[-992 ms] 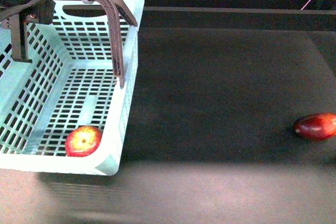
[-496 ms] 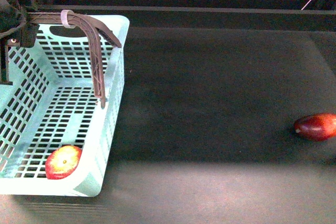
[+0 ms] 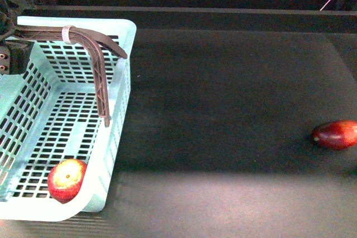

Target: Pick apple with right arm and hold basket with left

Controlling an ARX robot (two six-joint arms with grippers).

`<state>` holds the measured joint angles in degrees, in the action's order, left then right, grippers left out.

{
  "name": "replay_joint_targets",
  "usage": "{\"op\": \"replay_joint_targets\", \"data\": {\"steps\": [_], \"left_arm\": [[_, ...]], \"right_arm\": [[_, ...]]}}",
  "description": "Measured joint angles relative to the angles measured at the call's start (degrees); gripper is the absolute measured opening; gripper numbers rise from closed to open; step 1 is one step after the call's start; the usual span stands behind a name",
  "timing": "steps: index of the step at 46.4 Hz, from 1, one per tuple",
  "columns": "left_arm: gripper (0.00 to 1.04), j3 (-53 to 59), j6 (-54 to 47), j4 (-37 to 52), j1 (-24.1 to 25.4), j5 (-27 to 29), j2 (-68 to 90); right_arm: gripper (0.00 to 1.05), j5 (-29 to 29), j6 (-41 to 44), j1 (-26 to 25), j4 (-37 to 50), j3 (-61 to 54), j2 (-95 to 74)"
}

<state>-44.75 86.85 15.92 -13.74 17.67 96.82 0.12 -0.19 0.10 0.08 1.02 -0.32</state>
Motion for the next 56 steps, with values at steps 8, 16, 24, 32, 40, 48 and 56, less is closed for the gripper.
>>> {"op": "replay_joint_targets", "data": {"steps": [8, 16, 24, 32, 40, 48, 56], "left_arm": [[0.89, 3.1, 0.1, -4.9, -1.1, 3.0, -8.2], [0.98, 5.8, 0.8, -14.7, -2.4, 10.1, -20.1], [0.98, 5.8, 0.4, -15.2, -3.0, 10.6, -23.0], [0.66, 23.8, -48.0, 28.8, 0.9, -5.7, -24.9], [0.30, 31.0, -80.0, 34.1, 4.6, -8.9, -33.1], [0.03, 36.5, -85.4, 31.1, 7.4, -11.6, -41.2], [0.03, 40.2, -86.0, 25.7, 12.4, -17.3, -49.9]], "right_arm": [[0.96, 0.0, 0.0, 0.0, 0.0, 0.0, 0.0], [0.96, 0.0, 0.0, 0.0, 0.0, 0.0, 0.0], [0.96, 0.0, 0.0, 0.0, 0.0, 0.0, 0.0], [0.96, 0.0, 0.0, 0.0, 0.0, 0.0, 0.0], [0.96, 0.0, 0.0, 0.0, 0.0, 0.0, 0.0], [0.96, 0.0, 0.0, 0.0, 0.0, 0.0, 0.0], [0.96, 0.0, 0.0, 0.0, 0.0, 0.0, 0.0]]}}
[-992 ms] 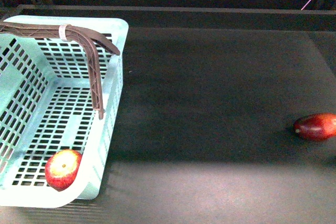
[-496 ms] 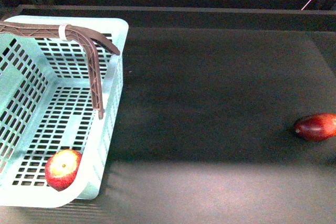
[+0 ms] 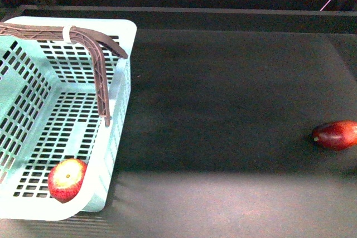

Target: Pick apple with right arm and hold basket with left

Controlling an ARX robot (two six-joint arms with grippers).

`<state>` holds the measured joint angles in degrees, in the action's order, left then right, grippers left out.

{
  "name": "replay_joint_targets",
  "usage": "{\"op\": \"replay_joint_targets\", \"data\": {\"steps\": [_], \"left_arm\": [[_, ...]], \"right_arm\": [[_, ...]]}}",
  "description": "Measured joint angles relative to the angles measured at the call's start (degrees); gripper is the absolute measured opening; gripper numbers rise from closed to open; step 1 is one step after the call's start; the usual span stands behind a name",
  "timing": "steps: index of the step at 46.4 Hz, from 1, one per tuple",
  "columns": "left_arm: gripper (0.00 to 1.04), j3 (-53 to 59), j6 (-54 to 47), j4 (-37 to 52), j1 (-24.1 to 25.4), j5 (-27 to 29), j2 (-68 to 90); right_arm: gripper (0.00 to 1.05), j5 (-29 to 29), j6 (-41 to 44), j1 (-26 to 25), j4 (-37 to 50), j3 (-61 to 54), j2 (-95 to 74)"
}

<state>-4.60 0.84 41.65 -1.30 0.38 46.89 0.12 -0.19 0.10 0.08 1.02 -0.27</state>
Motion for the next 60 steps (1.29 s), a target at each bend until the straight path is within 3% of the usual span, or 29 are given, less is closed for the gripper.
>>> {"op": "replay_joint_targets", "data": {"steps": [6, 31, 60], "left_arm": [[0.03, 3.0, 0.0, 0.7, 1.0, -0.3, -2.8], [0.03, 3.7, -0.2, -17.2, 1.0, -0.3, -22.2], [0.03, 3.7, -0.2, -30.5, 1.0, -0.4, -35.8]], "right_arm": [[0.96, 0.0, 0.0, 0.0, 0.0, 0.0, 0.0], [0.96, 0.0, 0.0, 0.0, 0.0, 0.0, 0.0], [0.96, 0.0, 0.0, 0.0, 0.0, 0.0, 0.0]]}}
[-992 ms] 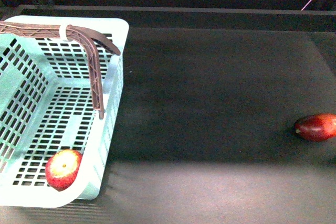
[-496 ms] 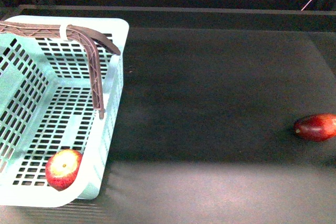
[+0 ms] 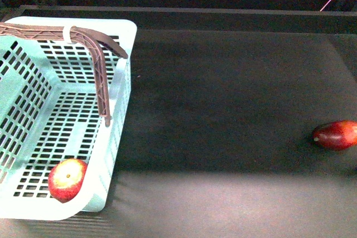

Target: Pick apple with right arm and hold basket with left

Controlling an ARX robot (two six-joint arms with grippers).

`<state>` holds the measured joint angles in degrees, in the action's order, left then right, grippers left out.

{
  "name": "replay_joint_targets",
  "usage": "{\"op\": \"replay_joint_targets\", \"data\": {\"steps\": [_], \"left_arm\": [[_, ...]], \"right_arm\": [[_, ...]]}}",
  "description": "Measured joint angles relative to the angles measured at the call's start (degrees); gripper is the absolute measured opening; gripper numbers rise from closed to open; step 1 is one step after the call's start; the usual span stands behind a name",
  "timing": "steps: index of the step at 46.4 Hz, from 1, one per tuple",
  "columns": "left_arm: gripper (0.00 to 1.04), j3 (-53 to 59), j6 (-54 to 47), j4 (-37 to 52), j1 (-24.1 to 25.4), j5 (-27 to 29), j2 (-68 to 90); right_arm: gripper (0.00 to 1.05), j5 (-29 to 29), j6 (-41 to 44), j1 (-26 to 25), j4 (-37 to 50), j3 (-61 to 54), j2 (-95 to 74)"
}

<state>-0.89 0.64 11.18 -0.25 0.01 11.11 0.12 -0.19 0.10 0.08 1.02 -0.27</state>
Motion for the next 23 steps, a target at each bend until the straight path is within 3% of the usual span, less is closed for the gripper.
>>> {"op": "replay_joint_targets", "data": {"steps": [4, 8, 23], "left_arm": [[0.03, 0.0, 0.0, -1.7, 0.0, 0.0, -1.6], [0.03, 0.0, 0.0, -10.4, 0.0, 0.0, -8.9], [0.03, 0.0, 0.0, -11.1, 0.0, 0.0, -10.8]], "right_arm": [[0.96, 0.0, 0.0, 0.0, 0.0, 0.0, 0.0], [0.96, 0.0, 0.0, 0.0, 0.0, 0.0, 0.0], [0.96, 0.0, 0.0, 0.0, 0.0, 0.0, 0.0]]}}
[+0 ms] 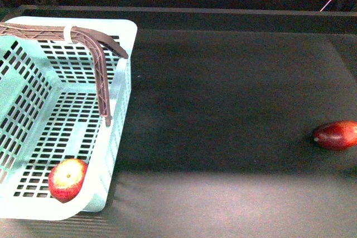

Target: Pick apple with right arm and hold basket with left

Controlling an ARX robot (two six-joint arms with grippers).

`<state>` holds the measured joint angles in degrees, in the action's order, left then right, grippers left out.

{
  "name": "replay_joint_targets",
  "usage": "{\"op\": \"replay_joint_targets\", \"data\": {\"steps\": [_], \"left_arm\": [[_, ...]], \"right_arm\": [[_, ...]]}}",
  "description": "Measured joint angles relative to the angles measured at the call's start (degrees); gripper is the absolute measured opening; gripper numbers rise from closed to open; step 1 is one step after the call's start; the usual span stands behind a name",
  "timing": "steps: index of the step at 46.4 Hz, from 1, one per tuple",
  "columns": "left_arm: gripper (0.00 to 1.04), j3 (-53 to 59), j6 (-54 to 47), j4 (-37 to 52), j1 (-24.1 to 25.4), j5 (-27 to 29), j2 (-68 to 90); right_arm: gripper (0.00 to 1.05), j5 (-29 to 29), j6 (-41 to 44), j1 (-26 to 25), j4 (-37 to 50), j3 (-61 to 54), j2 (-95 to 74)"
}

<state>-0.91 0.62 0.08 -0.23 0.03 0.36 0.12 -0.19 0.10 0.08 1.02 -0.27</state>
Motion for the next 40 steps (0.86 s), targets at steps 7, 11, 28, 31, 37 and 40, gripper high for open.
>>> {"op": "replay_joint_targets", "data": {"steps": [7, 11, 28, 31, 37, 40], "left_arm": [[0.03, 0.0, 0.0, 0.0, 0.0, 0.0, 0.0], [0.03, 0.0, 0.0, 0.0, 0.0, 0.0, 0.0], [0.40, 0.0, 0.0, 0.0, 0.0, 0.0, 0.0], [0.51, 0.0, 0.0, 0.0, 0.0, 0.0, 0.0], [0.74, 0.0, 0.0, 0.0, 0.0, 0.0, 0.0], [0.84, 0.0, 0.0, 0.0, 0.0, 0.0, 0.0]], "right_arm": [[0.96, 0.0, 0.0, 0.0, 0.0, 0.0, 0.0], [0.96, 0.0, 0.0, 0.0, 0.0, 0.0, 0.0], [0.96, 0.0, 0.0, 0.0, 0.0, 0.0, 0.0], [0.96, 0.0, 0.0, 0.0, 0.0, 0.0, 0.0], [0.96, 0.0, 0.0, 0.0, 0.0, 0.0, 0.0], [0.96, 0.0, 0.0, 0.0, 0.0, 0.0, 0.0]]}}
